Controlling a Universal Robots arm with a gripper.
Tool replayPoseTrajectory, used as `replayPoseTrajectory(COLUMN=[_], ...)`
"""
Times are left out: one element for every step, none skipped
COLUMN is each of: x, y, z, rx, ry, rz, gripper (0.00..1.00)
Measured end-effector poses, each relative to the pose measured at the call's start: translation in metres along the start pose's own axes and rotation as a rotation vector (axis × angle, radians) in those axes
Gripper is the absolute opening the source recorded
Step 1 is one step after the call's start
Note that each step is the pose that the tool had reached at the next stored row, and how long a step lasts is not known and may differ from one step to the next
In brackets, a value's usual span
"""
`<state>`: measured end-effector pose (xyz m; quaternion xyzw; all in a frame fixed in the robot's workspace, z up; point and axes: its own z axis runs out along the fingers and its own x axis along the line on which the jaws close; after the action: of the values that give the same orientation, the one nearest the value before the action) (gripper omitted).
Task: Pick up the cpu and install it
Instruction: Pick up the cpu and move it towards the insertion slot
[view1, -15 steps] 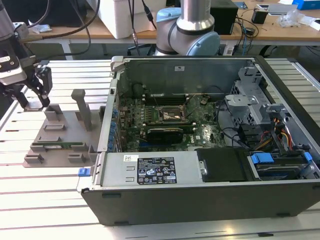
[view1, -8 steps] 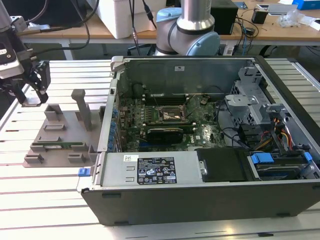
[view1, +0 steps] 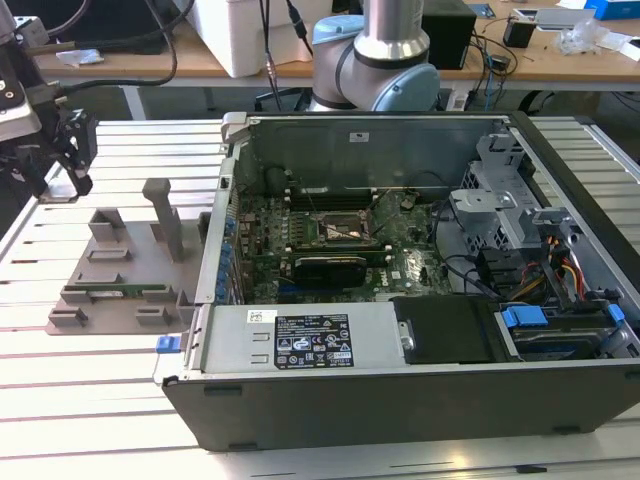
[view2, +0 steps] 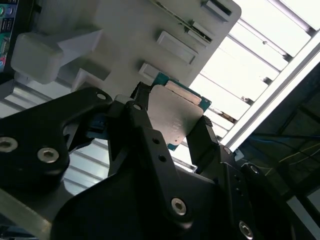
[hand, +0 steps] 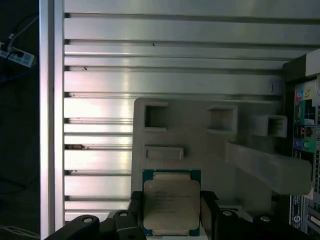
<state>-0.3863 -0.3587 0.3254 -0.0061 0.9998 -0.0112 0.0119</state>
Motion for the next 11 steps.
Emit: replayPoseTrajectory(x=[-0.0001, -0.0002, -0.0003, -0.0003, -0.0004, -0.0005, -0.0005, -0.0006, -0.0007, -0.0008, -0.001], y=[0.0005, 0.001, 0.0015, 0.0017, 0.0019, 0.0022, 0.0025, 0.0026, 0.0028, 0.0032, 0.0034], z=[-0.004, -0.0082, -0.0114, -0.0133, -0.0152, -0.0182, -0.0207, -0.0229, -0.0272, -0.0343, -0.0383], rx=[0.0001, 0.0, 0.0, 0.0, 0.0, 0.0, 0.0, 0.0, 0.0, 0.0, 0.0], ry=[0.0001, 0.0, 0.0, 0.0, 0.0, 0.0001, 0.0, 0.0, 0.0001, 0.0, 0.0], rz=[0.0, 0.0, 0.0, 0.0, 0.0, 0.0, 0.0, 0.0, 0.0, 0.0, 0.0], gripper=[0.55, 0.55, 0.55, 0.55, 0.55, 0.55, 0.55, 0.55, 0.55, 0.55, 0.55])
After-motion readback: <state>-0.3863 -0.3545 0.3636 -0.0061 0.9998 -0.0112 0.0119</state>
